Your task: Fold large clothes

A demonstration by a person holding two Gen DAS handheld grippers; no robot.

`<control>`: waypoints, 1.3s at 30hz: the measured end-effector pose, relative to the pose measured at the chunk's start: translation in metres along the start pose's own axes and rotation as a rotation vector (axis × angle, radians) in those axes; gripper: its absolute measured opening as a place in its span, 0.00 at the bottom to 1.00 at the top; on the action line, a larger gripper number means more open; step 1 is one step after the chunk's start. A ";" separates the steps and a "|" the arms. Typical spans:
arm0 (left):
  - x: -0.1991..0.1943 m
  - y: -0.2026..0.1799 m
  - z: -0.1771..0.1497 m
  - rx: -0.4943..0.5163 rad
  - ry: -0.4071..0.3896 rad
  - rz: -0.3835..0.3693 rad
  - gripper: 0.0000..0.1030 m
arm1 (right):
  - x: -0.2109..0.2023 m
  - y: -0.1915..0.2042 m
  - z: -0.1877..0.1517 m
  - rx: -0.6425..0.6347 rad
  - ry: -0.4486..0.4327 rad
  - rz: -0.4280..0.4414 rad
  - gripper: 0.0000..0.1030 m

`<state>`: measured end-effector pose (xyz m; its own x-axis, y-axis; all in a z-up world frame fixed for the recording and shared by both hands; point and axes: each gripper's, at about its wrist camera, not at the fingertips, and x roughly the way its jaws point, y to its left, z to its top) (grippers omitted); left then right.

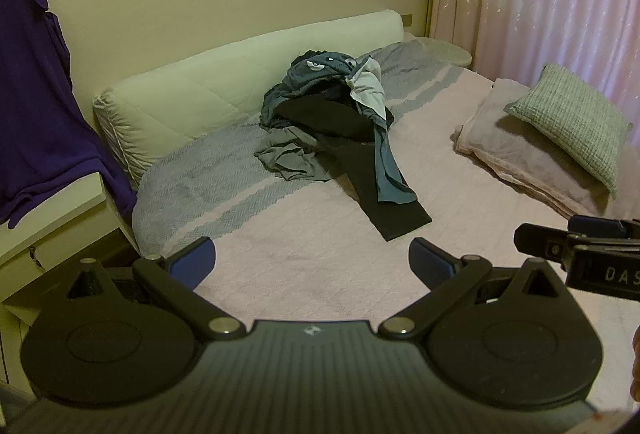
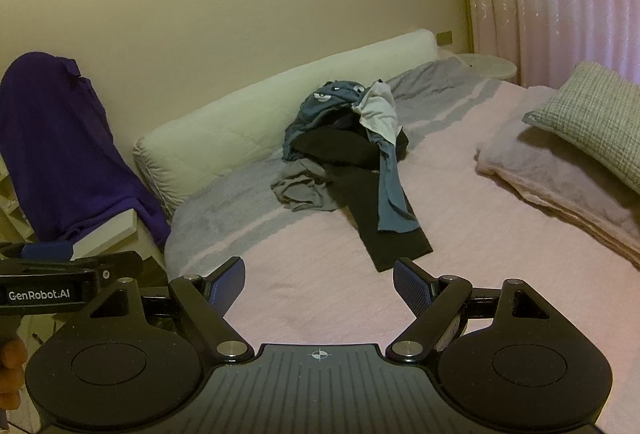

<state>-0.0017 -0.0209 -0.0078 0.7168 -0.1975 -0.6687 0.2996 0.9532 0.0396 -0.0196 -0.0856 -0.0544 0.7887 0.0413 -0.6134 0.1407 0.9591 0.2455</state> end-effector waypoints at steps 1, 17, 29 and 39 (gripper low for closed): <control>0.003 0.000 0.001 0.000 0.005 0.001 0.99 | 0.000 -0.001 -0.001 0.000 0.001 -0.001 0.76; 0.084 0.032 0.045 0.045 0.061 -0.061 0.99 | 0.073 0.009 0.036 0.053 0.030 -0.053 0.76; 0.229 0.091 0.140 0.138 0.121 -0.131 0.99 | 0.215 0.025 0.110 0.155 0.065 -0.129 0.76; 0.354 0.128 0.204 0.181 0.145 -0.144 0.99 | 0.337 0.012 0.162 0.217 0.084 -0.190 0.76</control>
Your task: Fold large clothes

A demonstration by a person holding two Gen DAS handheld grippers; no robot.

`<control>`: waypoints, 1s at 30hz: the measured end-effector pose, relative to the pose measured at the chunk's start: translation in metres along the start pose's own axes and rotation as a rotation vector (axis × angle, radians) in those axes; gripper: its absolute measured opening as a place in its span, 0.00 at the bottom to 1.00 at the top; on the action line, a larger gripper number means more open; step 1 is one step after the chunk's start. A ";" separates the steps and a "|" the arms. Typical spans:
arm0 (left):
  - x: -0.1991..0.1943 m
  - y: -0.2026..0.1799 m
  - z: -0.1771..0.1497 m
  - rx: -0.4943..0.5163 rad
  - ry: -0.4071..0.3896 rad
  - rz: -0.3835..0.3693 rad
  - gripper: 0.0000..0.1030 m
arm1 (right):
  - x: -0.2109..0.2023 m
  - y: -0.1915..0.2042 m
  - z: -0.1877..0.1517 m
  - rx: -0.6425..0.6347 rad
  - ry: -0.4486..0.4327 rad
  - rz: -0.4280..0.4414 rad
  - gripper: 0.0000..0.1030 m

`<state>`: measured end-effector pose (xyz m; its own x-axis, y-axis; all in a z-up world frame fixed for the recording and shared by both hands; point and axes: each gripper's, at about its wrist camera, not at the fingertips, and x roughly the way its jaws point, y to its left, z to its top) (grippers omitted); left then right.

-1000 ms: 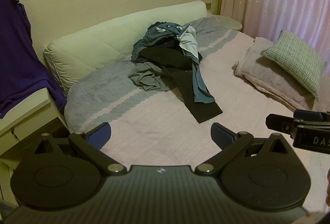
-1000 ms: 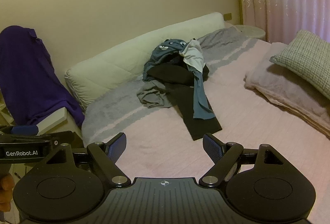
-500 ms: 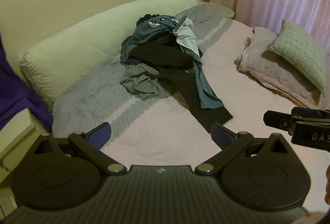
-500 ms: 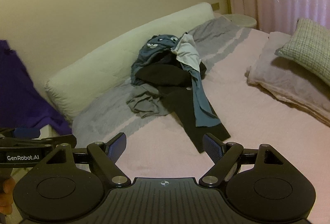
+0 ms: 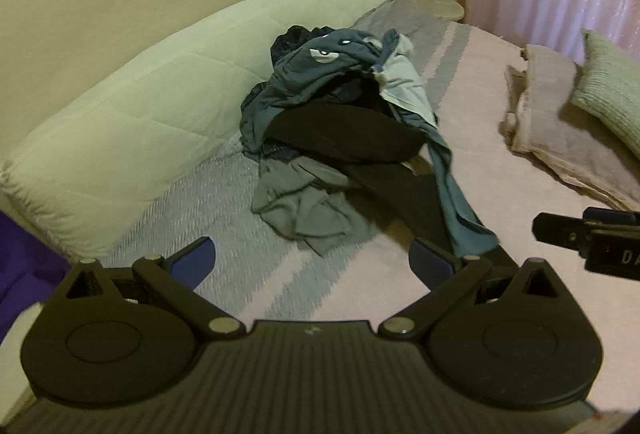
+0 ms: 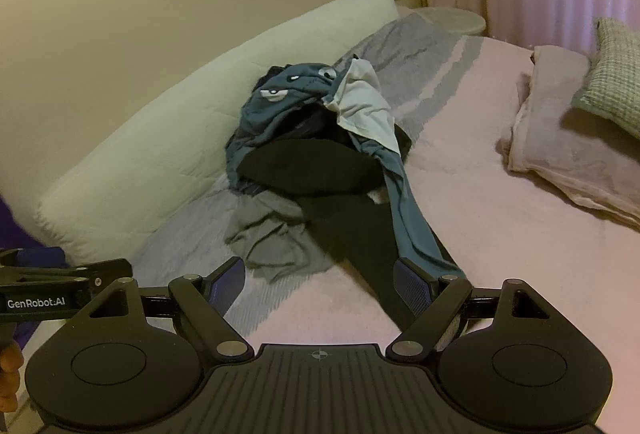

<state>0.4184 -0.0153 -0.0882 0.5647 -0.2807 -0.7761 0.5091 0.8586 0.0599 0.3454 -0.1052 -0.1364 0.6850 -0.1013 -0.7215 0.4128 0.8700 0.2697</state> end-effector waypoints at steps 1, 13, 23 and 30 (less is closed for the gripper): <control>0.014 0.006 0.007 0.002 0.002 0.000 0.99 | 0.011 0.000 0.005 0.007 -0.002 -0.003 0.76; 0.174 0.058 0.095 0.031 -0.017 -0.031 0.97 | 0.169 -0.009 0.075 0.001 -0.030 -0.087 0.76; 0.287 0.060 0.173 0.026 -0.079 -0.114 0.88 | 0.269 -0.031 0.145 0.062 -0.127 -0.118 0.76; 0.342 0.054 0.225 -0.001 -0.136 -0.144 0.87 | 0.326 -0.037 0.198 0.066 -0.192 -0.128 0.76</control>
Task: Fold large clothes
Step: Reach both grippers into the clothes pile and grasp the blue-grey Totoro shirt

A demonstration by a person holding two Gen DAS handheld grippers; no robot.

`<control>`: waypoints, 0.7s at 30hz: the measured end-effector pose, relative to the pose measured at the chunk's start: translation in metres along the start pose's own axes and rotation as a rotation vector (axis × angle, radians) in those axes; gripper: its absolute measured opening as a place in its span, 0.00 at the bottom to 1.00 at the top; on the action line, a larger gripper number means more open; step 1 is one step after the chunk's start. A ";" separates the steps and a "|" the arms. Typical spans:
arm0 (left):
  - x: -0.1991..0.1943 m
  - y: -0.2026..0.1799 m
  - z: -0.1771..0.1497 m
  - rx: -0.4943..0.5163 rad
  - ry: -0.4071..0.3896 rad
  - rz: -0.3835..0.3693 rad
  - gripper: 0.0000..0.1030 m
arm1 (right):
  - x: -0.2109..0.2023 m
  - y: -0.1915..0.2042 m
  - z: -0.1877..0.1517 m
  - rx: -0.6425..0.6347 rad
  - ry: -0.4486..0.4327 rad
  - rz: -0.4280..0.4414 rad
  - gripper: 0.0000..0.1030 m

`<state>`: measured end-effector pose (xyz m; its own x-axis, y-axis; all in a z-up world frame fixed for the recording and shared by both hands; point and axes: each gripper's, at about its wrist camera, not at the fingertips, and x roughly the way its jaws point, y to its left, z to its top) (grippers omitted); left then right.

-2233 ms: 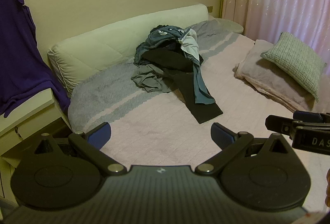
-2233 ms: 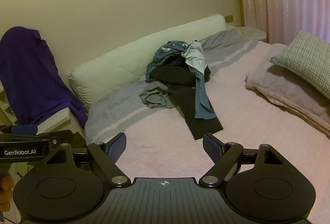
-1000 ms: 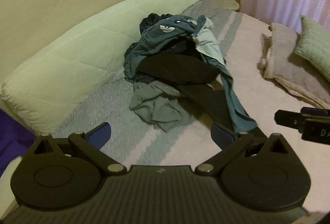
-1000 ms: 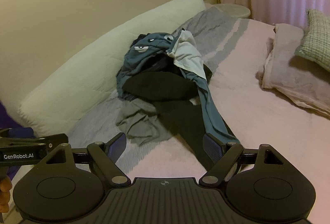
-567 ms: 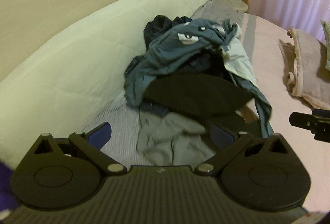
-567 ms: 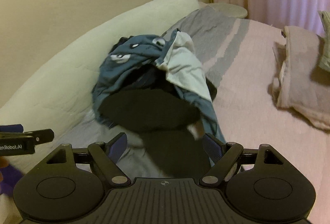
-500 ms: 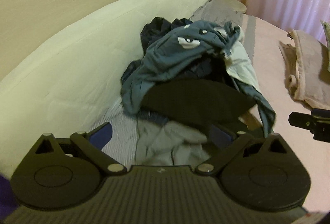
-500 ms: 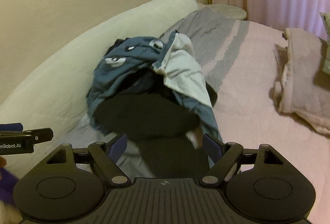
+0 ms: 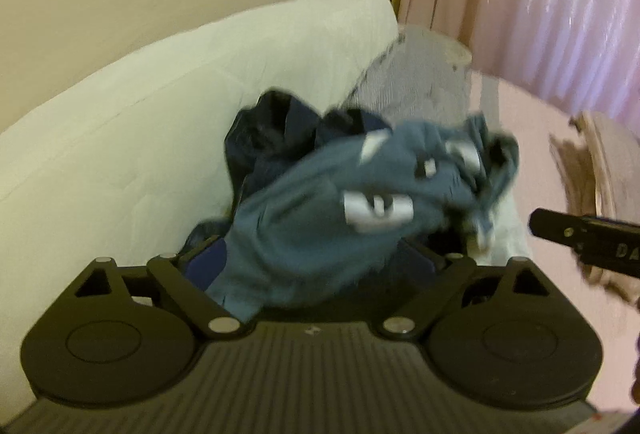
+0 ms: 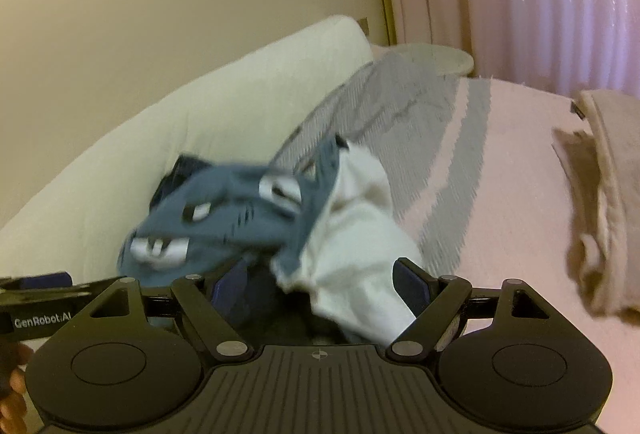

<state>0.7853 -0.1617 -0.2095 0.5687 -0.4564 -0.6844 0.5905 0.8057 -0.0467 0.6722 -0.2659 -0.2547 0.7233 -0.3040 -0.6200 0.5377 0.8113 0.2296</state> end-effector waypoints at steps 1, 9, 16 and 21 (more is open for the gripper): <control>0.009 0.002 0.006 -0.026 -0.008 0.000 0.87 | 0.010 -0.001 0.004 0.009 -0.006 -0.004 0.76; 0.059 0.015 0.018 -0.135 -0.009 -0.016 0.82 | 0.077 -0.015 0.003 0.089 0.045 -0.022 0.72; 0.070 0.015 0.004 -0.151 -0.006 -0.098 0.30 | 0.081 -0.018 -0.006 0.056 0.034 0.071 0.00; 0.035 0.011 -0.008 -0.147 -0.054 -0.093 0.12 | 0.022 -0.032 -0.023 0.105 -0.088 0.172 0.00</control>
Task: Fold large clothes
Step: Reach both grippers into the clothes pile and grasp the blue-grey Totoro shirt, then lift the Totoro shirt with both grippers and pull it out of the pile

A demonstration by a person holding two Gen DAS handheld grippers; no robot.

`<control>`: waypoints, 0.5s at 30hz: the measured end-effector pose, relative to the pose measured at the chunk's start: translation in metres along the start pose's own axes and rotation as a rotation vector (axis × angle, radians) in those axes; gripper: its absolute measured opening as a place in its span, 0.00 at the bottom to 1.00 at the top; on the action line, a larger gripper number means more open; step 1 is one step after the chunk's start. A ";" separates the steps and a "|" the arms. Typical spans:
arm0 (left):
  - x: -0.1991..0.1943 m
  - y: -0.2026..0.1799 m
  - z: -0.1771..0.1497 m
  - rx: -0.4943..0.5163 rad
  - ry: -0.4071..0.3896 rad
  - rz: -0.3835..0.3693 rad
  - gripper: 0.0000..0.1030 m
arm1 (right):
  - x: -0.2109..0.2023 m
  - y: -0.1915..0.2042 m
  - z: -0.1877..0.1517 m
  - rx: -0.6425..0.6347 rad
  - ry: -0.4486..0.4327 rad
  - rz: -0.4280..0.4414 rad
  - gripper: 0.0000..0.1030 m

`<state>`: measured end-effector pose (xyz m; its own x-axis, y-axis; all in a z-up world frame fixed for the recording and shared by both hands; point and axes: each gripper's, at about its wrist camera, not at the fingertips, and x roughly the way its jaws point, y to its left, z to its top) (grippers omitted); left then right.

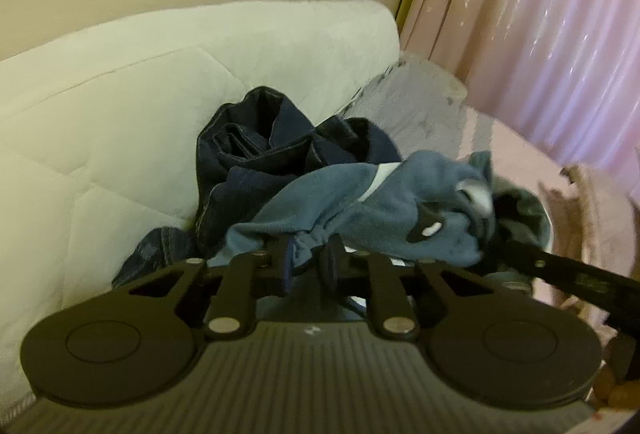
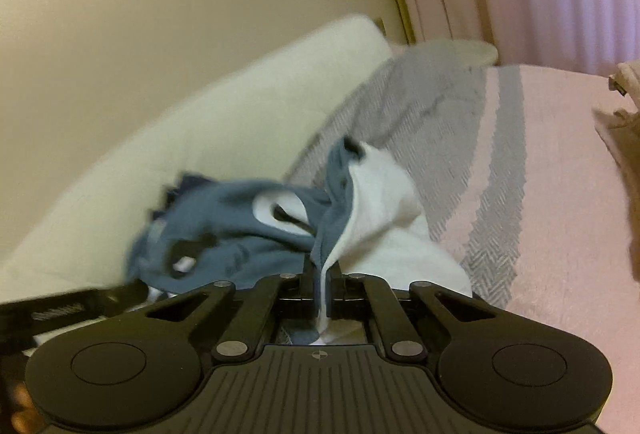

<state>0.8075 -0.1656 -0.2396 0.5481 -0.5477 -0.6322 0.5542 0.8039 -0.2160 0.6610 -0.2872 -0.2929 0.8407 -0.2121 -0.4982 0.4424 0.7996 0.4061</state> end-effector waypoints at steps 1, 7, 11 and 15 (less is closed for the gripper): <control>-0.013 -0.001 -0.003 0.000 -0.016 -0.005 0.11 | -0.021 -0.002 -0.001 0.019 -0.028 0.030 0.00; -0.113 -0.019 -0.029 0.076 -0.103 -0.021 0.10 | -0.168 -0.024 -0.017 0.120 -0.188 0.152 0.00; -0.176 -0.017 -0.044 0.034 -0.097 -0.003 0.08 | -0.261 -0.053 -0.026 0.226 -0.250 0.175 0.00; -0.244 -0.029 -0.056 0.074 -0.173 -0.034 0.00 | -0.354 -0.076 -0.027 0.307 -0.356 0.179 0.00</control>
<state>0.6226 -0.0421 -0.1205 0.6242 -0.6112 -0.4866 0.6152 0.7685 -0.1761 0.3214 -0.2575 -0.1680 0.9424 -0.3080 -0.1301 0.3083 0.6498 0.6948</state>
